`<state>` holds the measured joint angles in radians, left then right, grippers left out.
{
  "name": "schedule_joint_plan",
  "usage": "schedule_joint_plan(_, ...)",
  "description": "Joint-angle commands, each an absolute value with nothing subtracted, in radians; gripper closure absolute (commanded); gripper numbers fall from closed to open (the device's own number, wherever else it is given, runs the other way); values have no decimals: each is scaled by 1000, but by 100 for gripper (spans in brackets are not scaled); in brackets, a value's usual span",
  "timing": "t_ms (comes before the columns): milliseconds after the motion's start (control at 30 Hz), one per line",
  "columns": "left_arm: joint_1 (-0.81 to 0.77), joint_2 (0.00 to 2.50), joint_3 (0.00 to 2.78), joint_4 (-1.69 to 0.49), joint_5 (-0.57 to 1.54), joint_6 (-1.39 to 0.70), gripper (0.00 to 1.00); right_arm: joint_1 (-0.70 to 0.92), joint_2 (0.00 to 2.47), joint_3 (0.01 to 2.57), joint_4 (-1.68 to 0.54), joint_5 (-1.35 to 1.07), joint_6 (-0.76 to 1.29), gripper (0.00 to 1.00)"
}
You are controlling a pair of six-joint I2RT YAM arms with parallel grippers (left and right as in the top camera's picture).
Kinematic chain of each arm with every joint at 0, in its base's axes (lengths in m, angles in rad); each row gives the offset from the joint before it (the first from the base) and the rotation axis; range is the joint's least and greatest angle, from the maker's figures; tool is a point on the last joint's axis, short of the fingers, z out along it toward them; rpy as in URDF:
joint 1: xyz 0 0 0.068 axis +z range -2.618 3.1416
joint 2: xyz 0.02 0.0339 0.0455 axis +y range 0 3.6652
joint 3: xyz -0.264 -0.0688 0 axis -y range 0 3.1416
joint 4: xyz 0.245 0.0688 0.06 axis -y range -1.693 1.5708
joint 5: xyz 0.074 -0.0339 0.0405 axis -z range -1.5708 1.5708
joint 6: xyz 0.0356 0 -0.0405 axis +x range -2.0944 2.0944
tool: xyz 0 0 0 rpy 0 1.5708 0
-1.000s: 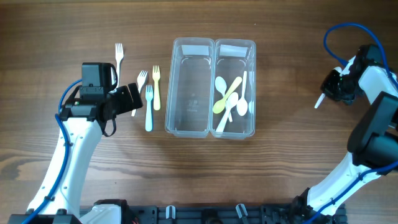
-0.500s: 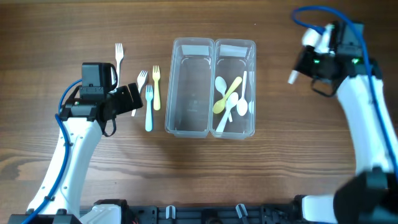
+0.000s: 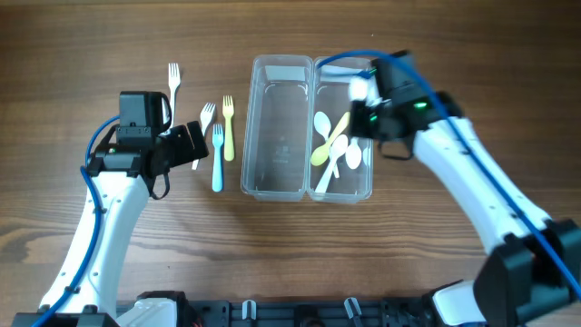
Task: Pack container
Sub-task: 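Place the last white spoon into the right compartment, then lower the left gripper onto a white fork and grasp it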
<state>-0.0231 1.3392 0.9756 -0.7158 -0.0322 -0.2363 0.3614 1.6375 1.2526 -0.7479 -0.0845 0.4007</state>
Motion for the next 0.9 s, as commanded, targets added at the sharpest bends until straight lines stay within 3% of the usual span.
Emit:
schedule_joint_plan(0,-15,1342,989,-716,-43,-213,0,429,1665,1245,-733,-33,421,96)
schedule_joint_plan(33,-15,1342,989,-716,-43,-213,0,431,1660,1246,-734,-33,419,94)
schedule_joint_plan(133,-15,1342,989,-716,-43,-213,0,408,1629,1258,-735,-30,418,71)
schedule_joint_plan(200,-15,1342,989,-715,-43,-213,0,377,1597,1279,-738,-30,418,63)
schedule_joint_plan(233,-15,1342,989,-715,-43,-213,0,361,1577,1290,-738,-30,418,52)
schedule_joint_plan(333,-15,1342,989,-716,-43,-213,0,302,1510,1307,-737,-28,385,40)
schedule_joint_plan(633,-15,1342,989,-715,83,-258,0,35,1348,1307,-804,30,423,19)
schedule_joint_plan(733,-16,1345,987,-665,175,-269,0,-60,1351,1304,-838,0,429,18)
schedule_joint_plan(867,-15,1362,995,-630,130,-265,1,-128,1365,1299,-885,-54,430,17)
